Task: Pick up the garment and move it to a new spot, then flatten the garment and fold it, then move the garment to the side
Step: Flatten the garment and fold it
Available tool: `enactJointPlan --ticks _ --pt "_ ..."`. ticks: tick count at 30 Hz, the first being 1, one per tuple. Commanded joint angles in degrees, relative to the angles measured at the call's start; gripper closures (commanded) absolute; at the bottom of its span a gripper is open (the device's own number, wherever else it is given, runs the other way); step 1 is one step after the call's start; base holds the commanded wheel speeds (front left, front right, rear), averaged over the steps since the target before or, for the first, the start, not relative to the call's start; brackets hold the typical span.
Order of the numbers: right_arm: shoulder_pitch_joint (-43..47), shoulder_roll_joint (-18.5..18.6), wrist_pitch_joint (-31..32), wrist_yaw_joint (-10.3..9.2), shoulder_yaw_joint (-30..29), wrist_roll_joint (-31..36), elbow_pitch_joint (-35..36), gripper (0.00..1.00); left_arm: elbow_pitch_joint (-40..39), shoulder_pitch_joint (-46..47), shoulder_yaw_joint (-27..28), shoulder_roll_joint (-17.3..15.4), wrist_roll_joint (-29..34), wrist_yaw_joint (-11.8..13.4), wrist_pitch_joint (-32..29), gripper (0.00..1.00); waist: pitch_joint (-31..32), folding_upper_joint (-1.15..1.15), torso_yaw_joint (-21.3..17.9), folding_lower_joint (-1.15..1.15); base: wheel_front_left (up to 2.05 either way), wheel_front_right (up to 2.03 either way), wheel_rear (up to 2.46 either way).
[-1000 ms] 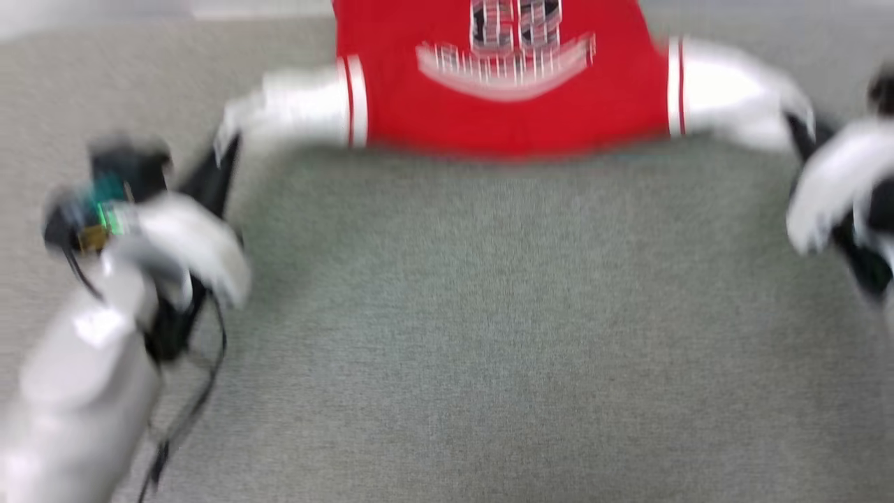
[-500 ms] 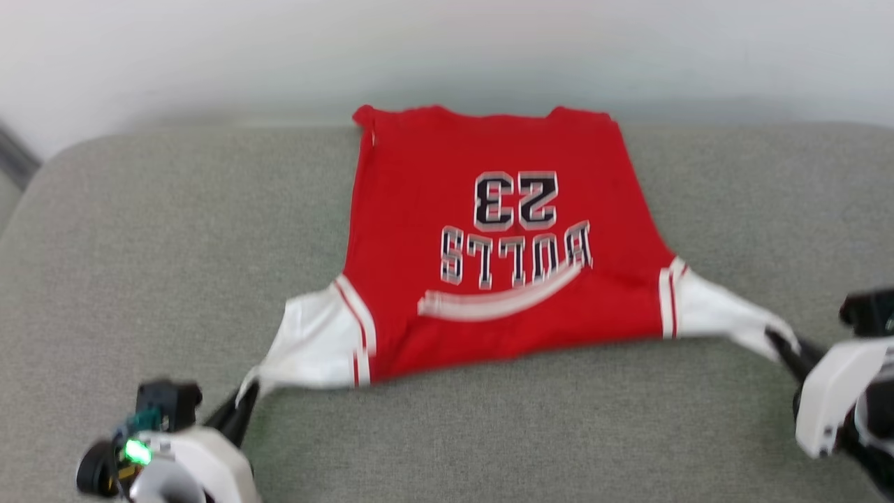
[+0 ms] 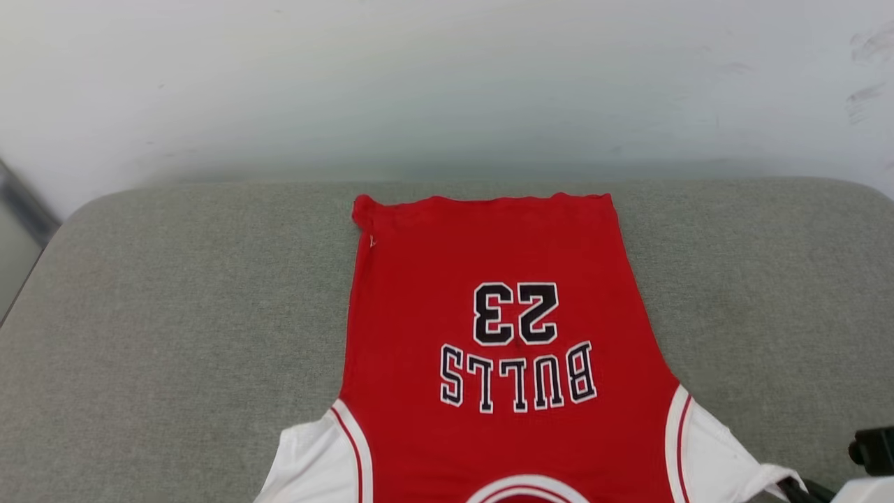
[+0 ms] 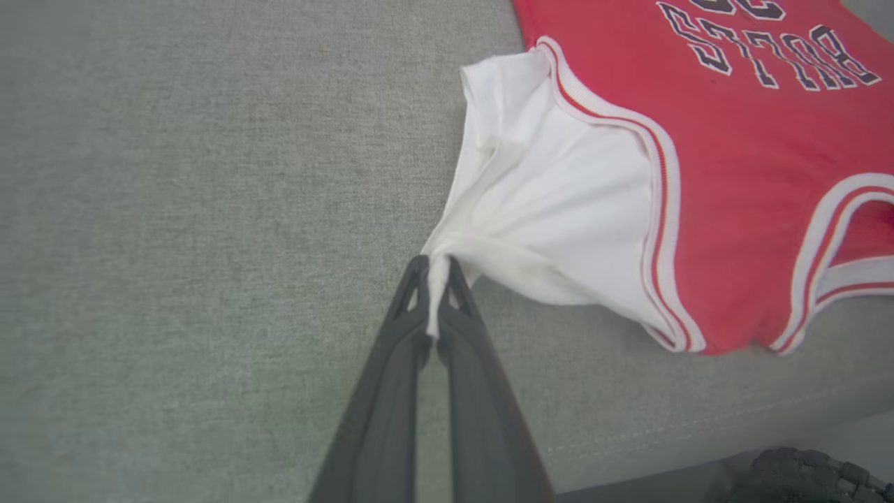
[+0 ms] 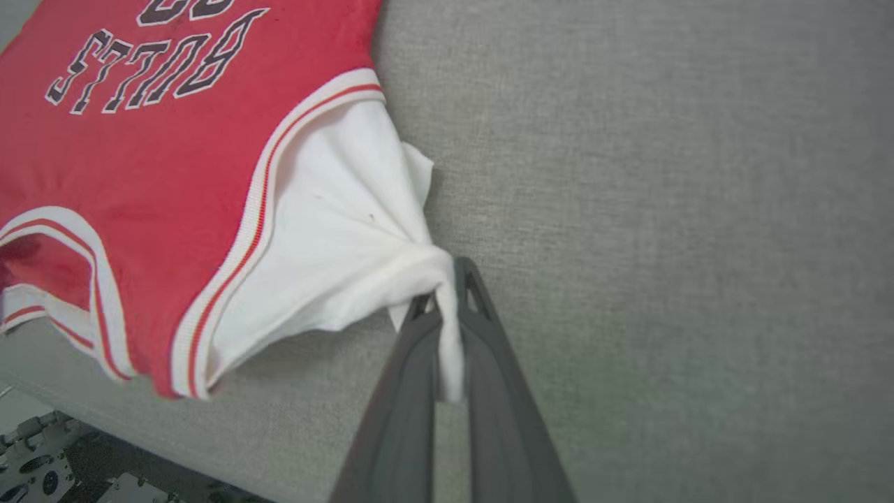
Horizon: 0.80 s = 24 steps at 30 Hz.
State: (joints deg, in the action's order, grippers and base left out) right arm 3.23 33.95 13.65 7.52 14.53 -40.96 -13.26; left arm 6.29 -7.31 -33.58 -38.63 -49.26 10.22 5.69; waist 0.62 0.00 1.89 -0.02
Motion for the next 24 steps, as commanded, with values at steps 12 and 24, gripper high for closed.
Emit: enactJointPlan --ticks 12,24 --pt "9.42 -1.62 7.17 -0.06 -6.17 0.46 5.89 1.00 -3.82 -3.14 0.45 -0.97 -1.52 1.61 -0.53 1.00 -1.17 0.00 0.13 0.02 0.00 0.00 0.00" --pt "2.61 -2.91 21.31 -0.04 -13.35 -4.29 14.46 0.00 -9.30 -1.22 -0.77 -0.20 -1.28 0.10 -1.25 1.00 -5.42 0.00 2.96 0.02 0.00 0.00 0.00"
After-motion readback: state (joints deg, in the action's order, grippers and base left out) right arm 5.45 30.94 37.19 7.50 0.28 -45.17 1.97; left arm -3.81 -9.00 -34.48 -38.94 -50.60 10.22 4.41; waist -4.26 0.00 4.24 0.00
